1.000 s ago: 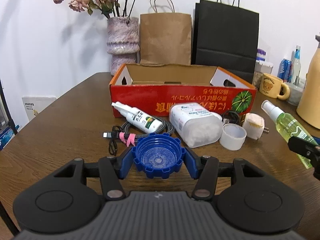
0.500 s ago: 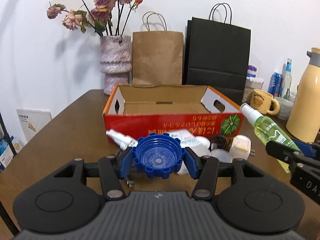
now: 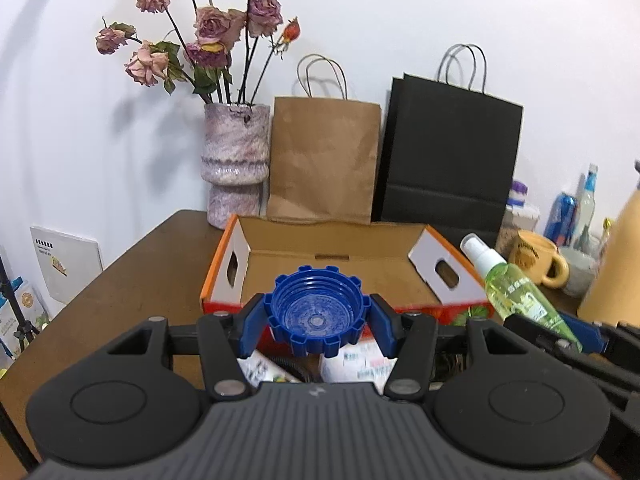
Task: Organize rigid objects
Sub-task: 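Carry the blue cap in the left tool and green bottle in the right tool over the box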
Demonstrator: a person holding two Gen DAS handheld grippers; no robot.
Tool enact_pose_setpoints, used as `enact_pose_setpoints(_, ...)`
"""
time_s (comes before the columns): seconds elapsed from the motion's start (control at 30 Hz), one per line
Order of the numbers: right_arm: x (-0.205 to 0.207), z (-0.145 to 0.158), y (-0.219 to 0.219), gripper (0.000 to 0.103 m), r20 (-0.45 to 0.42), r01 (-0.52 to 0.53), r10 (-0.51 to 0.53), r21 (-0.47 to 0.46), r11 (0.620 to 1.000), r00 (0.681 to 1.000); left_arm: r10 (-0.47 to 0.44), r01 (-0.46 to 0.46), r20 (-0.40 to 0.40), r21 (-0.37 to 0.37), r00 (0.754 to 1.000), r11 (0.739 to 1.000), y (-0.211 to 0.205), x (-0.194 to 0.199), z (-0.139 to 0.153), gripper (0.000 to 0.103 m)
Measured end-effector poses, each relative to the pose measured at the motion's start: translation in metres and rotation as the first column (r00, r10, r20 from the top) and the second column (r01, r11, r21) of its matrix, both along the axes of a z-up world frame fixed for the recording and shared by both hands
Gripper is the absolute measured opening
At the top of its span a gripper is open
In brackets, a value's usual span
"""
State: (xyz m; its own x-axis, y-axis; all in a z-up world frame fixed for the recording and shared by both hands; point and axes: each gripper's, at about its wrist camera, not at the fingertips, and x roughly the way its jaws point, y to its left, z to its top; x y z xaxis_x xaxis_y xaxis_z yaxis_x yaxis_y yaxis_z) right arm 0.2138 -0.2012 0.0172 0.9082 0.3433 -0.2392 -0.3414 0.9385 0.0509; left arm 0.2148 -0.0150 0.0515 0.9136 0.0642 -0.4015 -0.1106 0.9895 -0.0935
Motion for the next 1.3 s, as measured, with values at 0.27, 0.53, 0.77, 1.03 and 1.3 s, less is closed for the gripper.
enact_pose_setpoints(0.27, 0.034, 0.006, 0.017, 0.03, 0.012, 0.011, -0.011, 0.008, 1.0, 1.0, 0.033, -0.032, 0.033, -0.038, 0.999, 0.999, 0.009, 0.029, 0.008, 0.056)
enact_pose_setpoints(0.53, 0.077, 0.004, 0.026, 0.03, -0.022, 0.024, -0.023, 0.032, 0.999, 0.999, 0.069, -0.067, 0.044, -0.058, 0.997, 0.996, 0.017, 0.066, 0.013, 0.056)
enact_pose_setpoints(0.77, 0.114, 0.003, 0.031, 0.03, -0.036, 0.051, -0.05, 0.039, 0.998, 0.998, 0.079, -0.076, 0.036, -0.066, 0.996, 0.995, 0.019, 0.096, 0.012, 0.056)
enact_pose_setpoints(1.03, 0.153, 0.002, 0.036, 0.03, -0.062, 0.056, -0.053, 0.051, 0.997, 0.997, 0.106, -0.106, -0.001, -0.057, 0.994, 0.993, 0.025, 0.129, 0.003, 0.056)
enact_pose_setpoints(1.3, 0.187, -0.004, 0.049, 0.03, -0.101, 0.036, -0.035, 0.015, 0.999, 0.994, 0.131, -0.133, -0.056, -0.032, 0.99, 0.991, 0.035, 0.161, -0.012, 0.056)
